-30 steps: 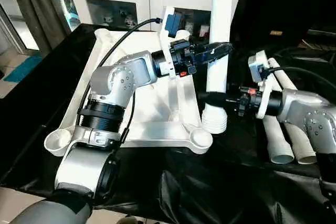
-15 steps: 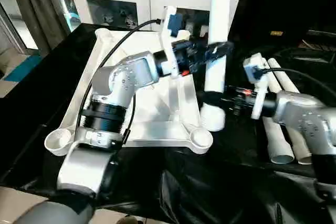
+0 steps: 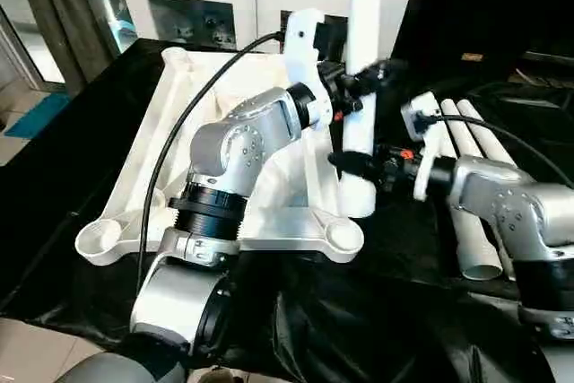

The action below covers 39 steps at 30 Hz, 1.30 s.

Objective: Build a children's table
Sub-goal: Pick table leg

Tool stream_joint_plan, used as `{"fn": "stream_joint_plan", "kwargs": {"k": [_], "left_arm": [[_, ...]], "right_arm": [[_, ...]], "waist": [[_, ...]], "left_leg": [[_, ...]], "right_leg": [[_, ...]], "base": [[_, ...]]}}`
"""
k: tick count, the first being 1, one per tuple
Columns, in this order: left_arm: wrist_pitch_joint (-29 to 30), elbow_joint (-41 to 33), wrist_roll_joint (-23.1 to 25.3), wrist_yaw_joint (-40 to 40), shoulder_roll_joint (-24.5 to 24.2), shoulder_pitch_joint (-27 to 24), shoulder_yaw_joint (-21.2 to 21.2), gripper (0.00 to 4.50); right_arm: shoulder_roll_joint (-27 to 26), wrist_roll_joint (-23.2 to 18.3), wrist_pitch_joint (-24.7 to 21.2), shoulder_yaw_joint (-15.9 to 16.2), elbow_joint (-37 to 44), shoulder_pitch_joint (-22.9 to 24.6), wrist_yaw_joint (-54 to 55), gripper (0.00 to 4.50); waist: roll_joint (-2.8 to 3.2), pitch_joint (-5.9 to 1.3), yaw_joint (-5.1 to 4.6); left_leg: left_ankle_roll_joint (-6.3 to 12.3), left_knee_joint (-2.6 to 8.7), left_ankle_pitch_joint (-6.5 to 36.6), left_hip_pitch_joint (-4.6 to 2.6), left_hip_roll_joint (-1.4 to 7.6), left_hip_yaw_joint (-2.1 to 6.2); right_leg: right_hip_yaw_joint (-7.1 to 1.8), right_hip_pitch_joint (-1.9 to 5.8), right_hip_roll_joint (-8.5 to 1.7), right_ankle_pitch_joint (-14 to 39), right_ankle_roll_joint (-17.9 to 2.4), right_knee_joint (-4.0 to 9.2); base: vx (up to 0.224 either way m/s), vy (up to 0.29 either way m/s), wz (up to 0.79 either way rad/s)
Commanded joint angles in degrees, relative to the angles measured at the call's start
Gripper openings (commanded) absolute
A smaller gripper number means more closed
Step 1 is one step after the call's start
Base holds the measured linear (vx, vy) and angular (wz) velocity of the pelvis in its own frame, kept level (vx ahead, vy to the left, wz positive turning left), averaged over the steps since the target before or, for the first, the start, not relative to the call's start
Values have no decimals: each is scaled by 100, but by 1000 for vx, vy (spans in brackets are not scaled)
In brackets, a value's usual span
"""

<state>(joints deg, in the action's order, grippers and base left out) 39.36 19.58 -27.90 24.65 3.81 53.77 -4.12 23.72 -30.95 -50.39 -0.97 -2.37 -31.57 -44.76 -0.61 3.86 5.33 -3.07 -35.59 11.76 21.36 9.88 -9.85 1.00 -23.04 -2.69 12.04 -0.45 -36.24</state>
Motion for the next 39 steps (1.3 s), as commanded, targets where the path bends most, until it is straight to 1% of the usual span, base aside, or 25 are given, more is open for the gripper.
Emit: {"fn": "stream_joint_plan", "kwargs": {"k": [1, 2, 3, 4, 5, 7, 9, 10, 11, 12, 13, 14, 16, 19, 22, 25, 32, 39], "left_arm": [[60, -73, -67, -24, -40, -43, -52, 188], [71, -79, -90, 20, -43, -44, -30, 186], [95, -82, -119, 66, -49, -39, -23, 185], [130, -92, -147, 128, -57, -30, -20, 184], [190, -122, -207, 342, -123, -6, 23, 183], [230, -142, -243, 493, -179, 11, 62, 182], [338, -182, -280, 824, -321, 57, 192, 182], [338, -182, -280, 824, -321, 57, 192, 182], [347, -187, -277, 859, -338, 61, 211, 182], [418, -209, -260, 1122, -476, 106, 348, 182], [434, -189, -248, 1233, -557, 152, 397, 182], [441, -174, -245, 1270, -590, 177, 409, 182], [469, -85, -267, 1389, -676, 295, 392, 182], [512, -82, -317, 1470, -676, 347, 363, 182], [539, -83, -395, 1493, -629, 375, 315, 182], [620, -181, -501, 1602, -591, 359, 338, 182], [801, -372, -626, 1882, -621, 323, 463, 182], [816, -351, -633, 1948, -632, 344, 481, 182]], "right_arm": [[33, 5, 156, -25, 47, -118, -26, 188], [38, 10, 197, -12, 43, -123, -65, 188], [46, 2, 210, -5, 30, -131, -108, 188], [54, -32, 205, -6, 18, -138, -168, 223], [88, -163, 131, -39, 23, -134, -313, 258], [126, -242, 74, -59, 38, -129, -406, 260], [249, -329, -4, -66, 89, -114, -598, 285], [249, -329, -4, -66, 89, -114, -598, 297], [266, -334, -8, -63, 92, -112, -619, 297], [400, -379, -35, -48, 116, -96, -790, 302], [487, -437, -63, -62, 137, -80, -912, 303], [525, -466, -79, -70, 147, -72, -966, 303], [666, -529, -127, -51, 168, -52, -1167, 303], [732, -538, -148, 9, 169, -49, -1210, 303], [745, -528, -163, 51, 163, -47, -1231, 303], [715, -523, -192, 137, 175, -30, -1229, 303], [692, -449, -162, 288, 104, -47, -1268, 303], [705, -422, -163, 376, 98, -33, -1297, 303]], "waist": [[-140, -492, 30], [-143, -490, 32], [-161, -489, 35], [-159, -489, 34], [-156, -487, 37], [-155, -484, 41], [-157, -483, 44], [-157, -479, 48], [-155, -478, 48], [-145, -482, 58], [-143, -481, 69], [-132, -481, 73], [-143, -486, 76], [-140, -479, 78], [-142, -481, 81], [-157, -479, 84], [-144, -463, 84], [-135, -462, 81]], "left_leg": [[682, 302, -394, -36, 257, 62], [682, 301, -386, -37, 256, 61], [681, 304, -385, -36, 258, 60], [693, 301, -394, -39, 257, 58], [708, 301, -400, -39, 256, 58], [722, 303, -366, -40, 255, 59], [735, 301, -359, -48, 261, 57], [735, 302, -372, -47, 260, 55], [732, 302, -370, -46, 261, 55], [722, 303, -342, -56, 262, 57], [712, 302, -342, -57, 262, 55], [702, 300, -345, -53, 261, 55], [684, 299, -304, -54, 256, 55], [659, 300, -292, -48, 260, 55], [649, 296, -284, -44, 258, 54], [640, 296, -275, -41, 253, 53], [574, 308, -128, -50, 263, 56], [520, 309, -87, -46, 259, 59]], "right_leg": [[-214, 406, -472, -703, -1693, 279], [-214, 405, -472, -712, -1698, 280], [-215, 412, -477, -717, -1710, 272], [-215, 408, -477, -752, -1726, 271], [-215, 409, -478, -775, -1732, 268], [-216, 412, -482, -749, -1739, 267], [-216, 410, -481, -749, -1742, 266], [-215, 404, -475, -736, -1737, 267], [-214, 402, -476, -727, -1742, 267], [-213, 403, -481, -685, -1739, 273], [-217, 400, -474, -685, -1727, 269], [-216, 404, -473, -701, -1730, 263], [-215, 418, -477, -705, -1743, 267], [-212, 411, -480, -676, -1765, 268], [-211, 413, -481, -687, -1801, 268], [-209, 414, -478, -648, -1803, 269], [-210, 401, -485, -365, -1738, 294], [-211, 403, -485, -302, -1708, 302]], "base": [[0, 0, 0], [0, 0, 0], [0, 0, 0], [0, 0, 0], [0, 0, 0], [0, 0, 0], [0, 0, 0], [0, 0, 0], [0, 0, 0], [0, 0, 0], [0, 0, 0], [0, 0, 0], [0, 0, 0], [0, 0, 0], [0, 0, 0], [0, 0, 0], [0, 0, 0], [0, 0, 0]]}}
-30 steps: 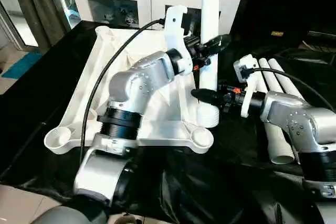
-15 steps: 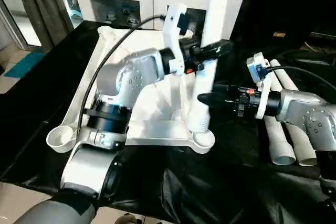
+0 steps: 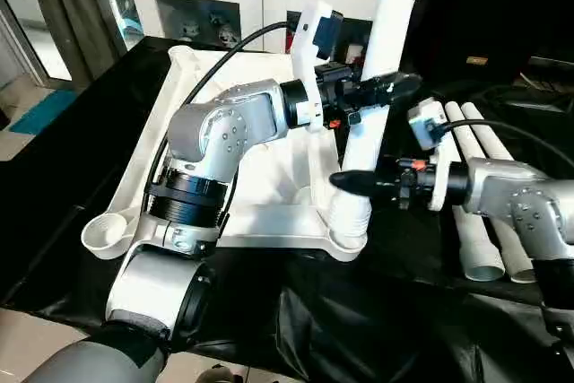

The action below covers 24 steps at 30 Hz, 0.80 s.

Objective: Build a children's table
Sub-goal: Pick table leg

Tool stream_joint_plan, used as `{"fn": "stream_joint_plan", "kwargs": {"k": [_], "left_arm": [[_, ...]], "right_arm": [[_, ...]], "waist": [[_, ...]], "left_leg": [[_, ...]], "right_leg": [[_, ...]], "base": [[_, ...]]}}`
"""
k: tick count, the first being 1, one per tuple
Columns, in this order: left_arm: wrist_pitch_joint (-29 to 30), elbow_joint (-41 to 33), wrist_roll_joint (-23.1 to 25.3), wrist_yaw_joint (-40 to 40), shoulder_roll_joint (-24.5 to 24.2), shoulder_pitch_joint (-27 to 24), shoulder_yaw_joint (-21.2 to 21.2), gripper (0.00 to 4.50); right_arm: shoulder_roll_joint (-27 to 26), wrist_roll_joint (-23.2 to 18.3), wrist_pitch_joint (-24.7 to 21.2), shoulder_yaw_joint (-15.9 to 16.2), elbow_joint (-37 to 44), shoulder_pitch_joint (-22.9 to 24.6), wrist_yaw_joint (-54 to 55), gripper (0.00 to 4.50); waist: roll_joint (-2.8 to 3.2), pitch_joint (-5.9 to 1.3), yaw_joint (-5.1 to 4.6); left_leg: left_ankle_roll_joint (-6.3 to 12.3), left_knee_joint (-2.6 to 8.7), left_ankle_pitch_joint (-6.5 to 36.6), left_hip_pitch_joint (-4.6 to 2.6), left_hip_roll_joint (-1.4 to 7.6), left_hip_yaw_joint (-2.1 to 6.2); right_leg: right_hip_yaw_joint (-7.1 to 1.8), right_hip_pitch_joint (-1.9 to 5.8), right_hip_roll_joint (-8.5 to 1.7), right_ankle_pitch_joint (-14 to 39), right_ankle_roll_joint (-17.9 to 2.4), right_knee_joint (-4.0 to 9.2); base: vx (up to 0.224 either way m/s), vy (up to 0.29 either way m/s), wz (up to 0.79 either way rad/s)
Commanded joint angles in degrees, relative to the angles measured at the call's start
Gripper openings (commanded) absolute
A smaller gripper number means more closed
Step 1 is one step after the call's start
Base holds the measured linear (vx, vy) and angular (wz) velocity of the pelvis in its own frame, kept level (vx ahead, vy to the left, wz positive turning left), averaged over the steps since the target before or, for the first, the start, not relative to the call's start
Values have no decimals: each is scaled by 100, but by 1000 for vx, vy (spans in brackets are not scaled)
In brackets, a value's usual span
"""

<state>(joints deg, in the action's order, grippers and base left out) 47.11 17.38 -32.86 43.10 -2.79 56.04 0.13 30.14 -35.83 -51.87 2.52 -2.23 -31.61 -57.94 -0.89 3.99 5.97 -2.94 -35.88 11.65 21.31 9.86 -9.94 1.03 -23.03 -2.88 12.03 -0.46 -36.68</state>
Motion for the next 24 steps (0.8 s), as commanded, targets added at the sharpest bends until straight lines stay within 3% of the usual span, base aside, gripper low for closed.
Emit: {"fn": "stream_joint_plan", "kwargs": {"k": [1, 8, 19, 24], "left_arm": [[29, -115, -122, 109, 34, 125, 56, 182], [36, -104, -123, 176, 57, 132, 84, 182], [41, -136, -122, 193, 96, 81, 80, 182], [68, -192, -143, 198, 89, 58, 78, 182]], "right_arm": [[71, 57, -24, 36, 92, -18, 5, 303], [82, 41, -15, 29, 74, 16, -20, 303], [93, -21, -81, -5, 84, 140, -8, 200], [82, -37, -106, -11, 70, 170, 2, 190]], "waist": [[-104, -474, 15], [-83, -481, 15], [-79, -482, 17], [-89, -480, 14]], "left_leg": [[497, 337, -63, -40, 259, 67], [491, 337, -75, -39, 259, 73], [483, 338, -49, -39, 257, 74], [471, 339, -36, -36, 255, 75]], "right_leg": [[-215, 402, -463, -308, -1705, 348], [-213, 405, -460, -418, -1731, 339], [-215, 413, -459, -443, -1741, 341], [-214, 416, -457, -401, -1734, 343]], "base": [[0, 0, 0], [0, 0, 0], [0, 0, 0], [0, 0, 0]]}}
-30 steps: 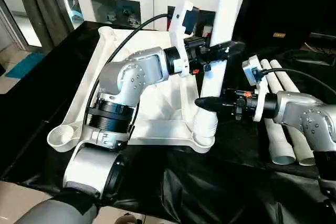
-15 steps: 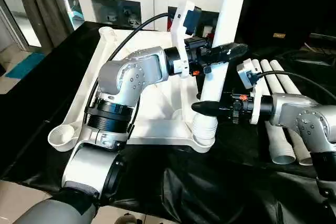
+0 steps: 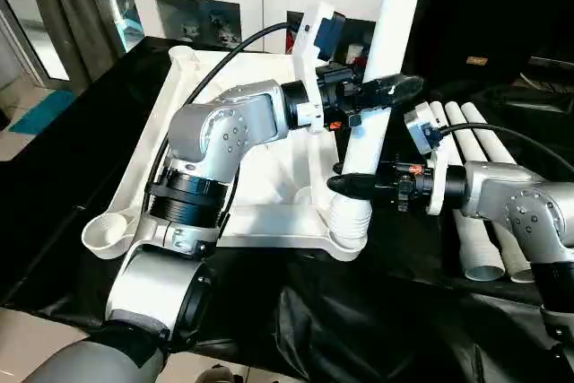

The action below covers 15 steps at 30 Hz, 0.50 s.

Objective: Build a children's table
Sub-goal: Pick table leg

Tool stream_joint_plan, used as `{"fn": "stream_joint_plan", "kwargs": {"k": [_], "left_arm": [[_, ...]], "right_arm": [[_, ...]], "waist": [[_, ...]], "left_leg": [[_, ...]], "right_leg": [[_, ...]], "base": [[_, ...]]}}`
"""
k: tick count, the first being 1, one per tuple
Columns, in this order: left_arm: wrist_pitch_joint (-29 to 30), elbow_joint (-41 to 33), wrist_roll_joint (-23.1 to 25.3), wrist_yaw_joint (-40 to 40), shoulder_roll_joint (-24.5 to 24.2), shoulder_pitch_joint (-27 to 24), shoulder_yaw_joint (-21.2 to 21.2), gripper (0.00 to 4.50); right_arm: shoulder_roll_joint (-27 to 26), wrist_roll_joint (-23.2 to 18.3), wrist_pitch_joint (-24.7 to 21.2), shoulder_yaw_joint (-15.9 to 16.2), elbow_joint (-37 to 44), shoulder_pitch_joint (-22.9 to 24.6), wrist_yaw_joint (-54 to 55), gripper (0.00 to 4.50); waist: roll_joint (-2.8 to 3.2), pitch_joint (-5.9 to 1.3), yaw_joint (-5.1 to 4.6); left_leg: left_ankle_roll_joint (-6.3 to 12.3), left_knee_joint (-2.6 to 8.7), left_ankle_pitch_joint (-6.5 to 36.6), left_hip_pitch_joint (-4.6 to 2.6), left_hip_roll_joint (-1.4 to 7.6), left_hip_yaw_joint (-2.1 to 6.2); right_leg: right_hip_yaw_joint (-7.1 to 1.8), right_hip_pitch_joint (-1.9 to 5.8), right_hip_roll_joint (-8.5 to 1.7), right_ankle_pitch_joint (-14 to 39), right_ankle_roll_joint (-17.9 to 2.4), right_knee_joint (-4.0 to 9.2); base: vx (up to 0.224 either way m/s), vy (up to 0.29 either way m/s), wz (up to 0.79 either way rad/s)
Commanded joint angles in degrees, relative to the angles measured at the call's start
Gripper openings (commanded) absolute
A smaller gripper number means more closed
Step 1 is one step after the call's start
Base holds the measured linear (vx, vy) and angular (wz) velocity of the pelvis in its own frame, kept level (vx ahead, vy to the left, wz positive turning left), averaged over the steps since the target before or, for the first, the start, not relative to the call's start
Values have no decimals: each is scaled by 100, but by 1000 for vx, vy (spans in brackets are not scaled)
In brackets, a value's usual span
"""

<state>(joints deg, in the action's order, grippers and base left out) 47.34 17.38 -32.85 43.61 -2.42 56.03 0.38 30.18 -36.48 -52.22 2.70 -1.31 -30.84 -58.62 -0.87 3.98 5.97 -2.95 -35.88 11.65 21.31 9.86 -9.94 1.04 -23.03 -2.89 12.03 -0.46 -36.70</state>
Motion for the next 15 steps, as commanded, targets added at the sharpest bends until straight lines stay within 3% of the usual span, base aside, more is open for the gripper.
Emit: {"fn": "stream_joint_plan", "kwargs": {"k": [1, 6, 7, 8, 12, 13, 15], "left_arm": [[53, -206, -147, 145, 47, 56, 51, 182], [-91, -49, -95, -142, 133, 100, -130, 182], [-105, -8, -115, -151, 140, 112, -175, 238], [-37, -10, -262, -111, 144, 117, -302, 252], [-277, -42, -395, -159, 231, 81, -542, 286], [-638, -51, -423, -216, 307, 16, -722, 293], [-806, -69, -655, -265, 375, -75, -1043, 296]], "right_arm": [[74, 23, -76, -28, -19, 99, 78, 190], [-23, 80, 50, -67, -57, 119, 211, 189], [-59, 113, 120, -80, -87, 117, 248, 189], [-128, 123, 214, -124, -122, 120, 286, 189], [-298, 69, 332, -280, -139, 140, 440, 189], [-434, 33, 421, -410, -157, 153, 586, 188], [-572, -1, 518, -544, -183, 170, 748, 188]], "waist": [[-88, -480, 17], [-105, -478, 16], [-94, -478, 20], [-88, -483, 19], [-88, -480, 14], [-78, -480, 12], [-71, -484, 20]], "left_leg": [[477, 337, -59, -35, 254, 74], [489, 337, -59, -34, 258, 69], [487, 337, -54, -36, 255, 72], [485, 337, -61, -35, 255, 74], [462, 338, -16, -25, 246, 72], [471, 341, -10, -27, 248, 76], [460, 342, -16, -27, 245, 77]], "right_leg": [[-216, 413, -456, -423, -1733, 343], [-216, 410, -463, -428, -1745, 345], [-214, 411, -464, -409, -1743, 347], [-214, 410, -463, -403, -1732, 345], [-209, 413, -463, -403, -1766, 355], [-211, 412, -461, -417, -1767, 355], [-208, 415, -468, -459, -1780, 357]], "base": [[0, 0, 0], [0, 0, 0], [0, 0, 0], [0, 0, 0], [0, 0, 0], [0, 0, 0], [0, 0, 0]]}}
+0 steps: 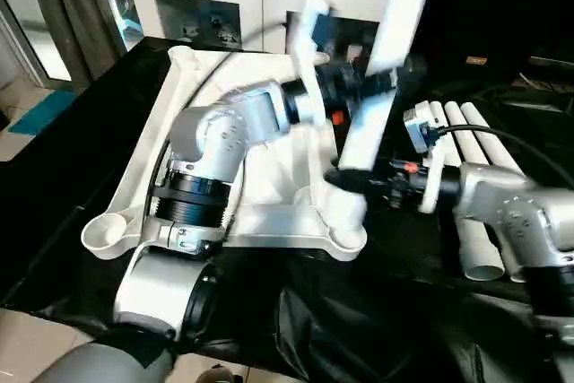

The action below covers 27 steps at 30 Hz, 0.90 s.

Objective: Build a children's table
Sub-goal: Pick table leg

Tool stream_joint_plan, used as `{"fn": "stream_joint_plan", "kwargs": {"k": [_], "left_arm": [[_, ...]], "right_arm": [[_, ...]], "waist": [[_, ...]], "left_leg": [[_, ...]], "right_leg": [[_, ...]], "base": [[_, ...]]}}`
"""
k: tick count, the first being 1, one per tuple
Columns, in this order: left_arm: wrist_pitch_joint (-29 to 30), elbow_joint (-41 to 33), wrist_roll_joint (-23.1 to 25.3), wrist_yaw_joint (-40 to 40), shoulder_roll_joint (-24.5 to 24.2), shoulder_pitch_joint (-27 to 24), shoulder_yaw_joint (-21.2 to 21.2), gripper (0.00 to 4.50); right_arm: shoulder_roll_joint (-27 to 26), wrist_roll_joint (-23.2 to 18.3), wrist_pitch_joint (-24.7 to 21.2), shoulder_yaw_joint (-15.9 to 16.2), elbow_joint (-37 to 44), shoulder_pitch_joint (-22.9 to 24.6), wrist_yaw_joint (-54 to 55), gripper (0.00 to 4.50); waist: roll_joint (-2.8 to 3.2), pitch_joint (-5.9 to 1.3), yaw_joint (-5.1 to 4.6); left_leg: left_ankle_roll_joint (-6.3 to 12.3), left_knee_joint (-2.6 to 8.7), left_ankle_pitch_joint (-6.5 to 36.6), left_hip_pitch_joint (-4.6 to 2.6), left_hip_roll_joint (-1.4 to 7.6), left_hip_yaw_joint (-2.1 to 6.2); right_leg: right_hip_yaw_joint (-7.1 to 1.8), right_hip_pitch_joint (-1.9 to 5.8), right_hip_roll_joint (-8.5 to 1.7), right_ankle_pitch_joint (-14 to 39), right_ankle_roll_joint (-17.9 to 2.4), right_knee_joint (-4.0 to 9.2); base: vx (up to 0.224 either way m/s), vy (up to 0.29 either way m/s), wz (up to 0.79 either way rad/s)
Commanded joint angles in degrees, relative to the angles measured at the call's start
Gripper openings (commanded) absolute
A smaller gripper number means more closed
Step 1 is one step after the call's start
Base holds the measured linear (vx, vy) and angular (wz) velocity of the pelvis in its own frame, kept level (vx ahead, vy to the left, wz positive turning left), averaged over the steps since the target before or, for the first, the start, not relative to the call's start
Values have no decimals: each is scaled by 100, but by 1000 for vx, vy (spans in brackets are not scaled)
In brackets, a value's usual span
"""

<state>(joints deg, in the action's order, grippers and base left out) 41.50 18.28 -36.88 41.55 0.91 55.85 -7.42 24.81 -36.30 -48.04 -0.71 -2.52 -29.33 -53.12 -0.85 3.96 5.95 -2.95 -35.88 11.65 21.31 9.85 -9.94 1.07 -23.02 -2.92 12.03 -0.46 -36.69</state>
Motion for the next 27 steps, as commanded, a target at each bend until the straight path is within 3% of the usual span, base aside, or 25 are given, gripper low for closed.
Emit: {"fn": "stream_joint_plan", "kwargs": {"k": [1, 2, 5, 6, 7, 10, 12, 13, 16, 17, 21, 24, 25, 26, 27], "left_arm": [[-222, -159, -252, -60, 42, -57, -264, 296], [-315, -218, -408, -110, 32, -169, -515, 296], [-364, -339, -398, -36, -60, -296, -554, 296], [-388, -486, -289, 66, -198, -439, -471, 296], [-413, -631, -97, 162, -401, -617, -330, 296], [-1303, -1124, 1371, 291, -1435, -1614, 576, 296], [-1329, -1179, 1416, 293, -1492, -1695, 598, 296], [-1427, -1445, 1612, 234, -1692, -2035, 677, 296], [-1554, -1842, 1796, 114, -1865, -2489, 719, 296], [-1601, -2018, 1878, 85, -1984, -2829, 742, 296], [-1752, -1940, 2009, -468, -1880, -3159, 533, 296], [-1745, -1996, 2336, -1211, -1690, -3375, 341, 296], [-1746, -2111, 2484, -1405, -1662, -3462, 353, 296], [-1708, -2260, 2573, -1564, -1647, -3552, 360, 296], [-1705, -2268, 2578, -1572, -1645, -3556, 360, 296]], "right_arm": [[-35, -18, 100, -203, -62, 19, 198, 188], [-155, 0, 234, -316, -105, 41, 384, 188], [-233, 52, 403, -382, -145, 62, 543, 188], [-277, 123, 429, -427, -186, 69, 744, 188], [-299, 276, 484, -423, -205, 80, 958, 188], [-366, 731, 734, -346, 180, 313, 1494, 188], [-377, 749, 746, -348, 229, 335, 1533, 188], [-465, 842, 891, -422, 384, 428, 1762, 188], [-670, 930, 1232, -648, 490, 518, 2205, 188], [-842, 1149, 1798, -718, 591, 600, 2481, 188], [-1129, 1403, 2384, -675, 753, 674, 2777, 188], [-1194, 1762, 2471, -502, 829, 806, 3143, 188], [-1209, 1753, 2397, -462, 825, 855, 3157, 188], [-1254, 1729, 2396, -431, 817, 898, 3157, 188], [-1256, 1727, 2398, -430, 815, 900, 3155, 188]], "waist": [[-75, -481, 19], [-42, -489, 29], [-51, -478, 3], [39, -482, 18], [42, -474, 1], [80, -464, -42], [86, -482, -91], [108, -489, -88], [7, -448, -87], [18, -443, -65], [65, -408, -107], [93, -402, -100], [80, -401, -108], [138, -406, -97], [125, -411, -102]], "left_leg": [[443, 347, 9, -31, 246, 79], [440, 346, 9, -40, 251, 86], [419, 355, 50, -41, 255, 80], [397, 358, 34, -51, 262, 97], [380, 367, 75, -49, 270, 92], [210, 417, 189, -63, 302, 114], [118, 412, 190, -66, 267, 96], [100, 409, 187, -75, 273, 97], [6, 464, 407, -61, 316, 89], [-15, 467, 420, -58, 321, 92], [-107, 487, 698, -69, 276, 75], [-152, 504, 780, -61, 286, 97], [-158, 504, 824, -60, 279, 99], [-176, 510, 920, -58, 271, 116], [-170, 513, 942, -54, 277, 119]], "right_leg": [[-203, 413, -460, -468, -1802, 350], [-202, 409, -463, -484, -1805, 342], [-203, 399, -452, -480, -1766, 347], [-202, 388, -463, -451, -1736, 337], [-202, 377, -457, -418, -1713, 355], [-201, 358, -447, -133, -1347, 374], [-205, 375, -428, -153, -1278, 366], [-205, 365, -431, -163, -1301, 367], [-201, 332, -463, 137, -1342, 385], [-204, 316, -488, 264, -1290, 374], [-213, 270, -436, 650, -1093, 442], [-206, 268, -428, 606, -1065, 447], [-206, 272, -424, 635, -1055, 448], [-210, 276, -431, 686, -1007, 456], [-212, 286, -433, 663, -1005, 456]], "base": [[0, 0, 0], [0, 0, 0], [0, 0, 0], [0, 0, 0], [0, 0, 0], [0, 0, 0], [0, 0, 0], [0, 0, 0], [0, 0, 0], [0, 0, 0], [0, 0, 0], [0, 0, 0], [0, 0, 0], [0, 0, 0], [0, 0, 0]]}}
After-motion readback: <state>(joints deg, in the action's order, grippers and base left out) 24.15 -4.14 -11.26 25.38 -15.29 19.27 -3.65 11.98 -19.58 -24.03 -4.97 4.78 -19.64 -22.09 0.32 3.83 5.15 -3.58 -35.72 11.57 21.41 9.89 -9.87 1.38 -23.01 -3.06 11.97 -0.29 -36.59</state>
